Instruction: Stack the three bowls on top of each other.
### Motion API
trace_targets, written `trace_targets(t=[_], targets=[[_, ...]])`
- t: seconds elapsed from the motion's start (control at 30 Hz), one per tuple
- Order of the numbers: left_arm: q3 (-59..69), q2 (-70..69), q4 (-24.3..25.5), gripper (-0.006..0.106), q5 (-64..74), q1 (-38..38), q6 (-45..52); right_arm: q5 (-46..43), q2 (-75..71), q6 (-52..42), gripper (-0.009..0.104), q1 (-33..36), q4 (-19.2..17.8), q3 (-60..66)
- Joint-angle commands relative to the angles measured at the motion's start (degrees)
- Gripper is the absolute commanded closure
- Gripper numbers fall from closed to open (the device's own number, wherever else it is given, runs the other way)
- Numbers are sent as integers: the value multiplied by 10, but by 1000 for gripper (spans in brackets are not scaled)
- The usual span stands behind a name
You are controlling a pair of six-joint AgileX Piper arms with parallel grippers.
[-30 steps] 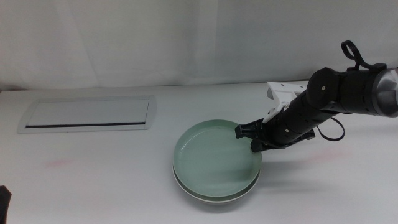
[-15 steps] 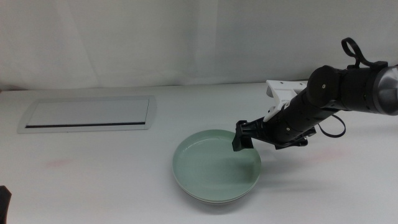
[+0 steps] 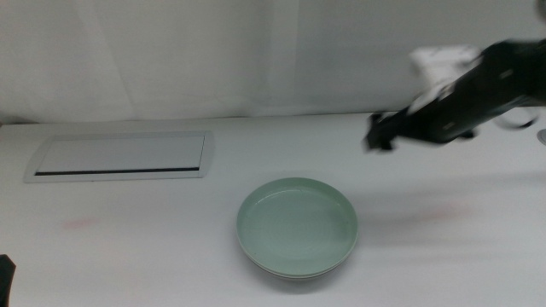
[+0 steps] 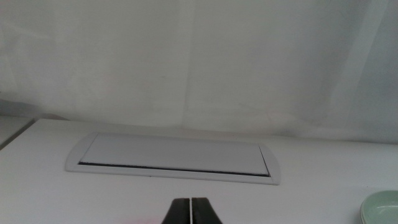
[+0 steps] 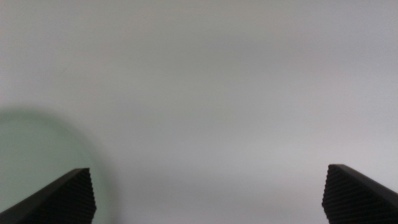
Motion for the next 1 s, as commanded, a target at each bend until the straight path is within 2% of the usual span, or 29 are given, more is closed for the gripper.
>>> trace_targets(t=[0.0,0.13,0.23,0.3,0.33,0.4,0.43,0.47,0.73,0.97], targets=[[22,-2,-2,102,-8,2,-3,3,-38,30,-8,-52,-68,-9],[22,-2,-2,102,-8,2,-3,23,-90,51,-6,-142,-141,-9],[22,-2,-2,102,-8,2,-3,39,-122,42,0,-201,-150,-9],[22,-2,-2,102,-8,2,-3,42,-143,22,10,-227,-150,-7],[22,-2,-2,102,-8,2,-3,46,-152,9,22,-234,-150,-7],[22,-2,-2,102,-8,2,-3,49,-170,5,55,-238,-149,-7],[22,-2,-2,102,-8,2,-3,49,-181,9,79,-239,-146,-7],[22,-2,-2,102,-8,2,-3,49,-192,15,97,-238,-141,-7],[22,-2,-2,102,-8,2,-3,36,-321,18,98,-237,-119,17],[22,-2,-2,102,-8,2,-3,-35,-510,21,98,-237,-119,150]])
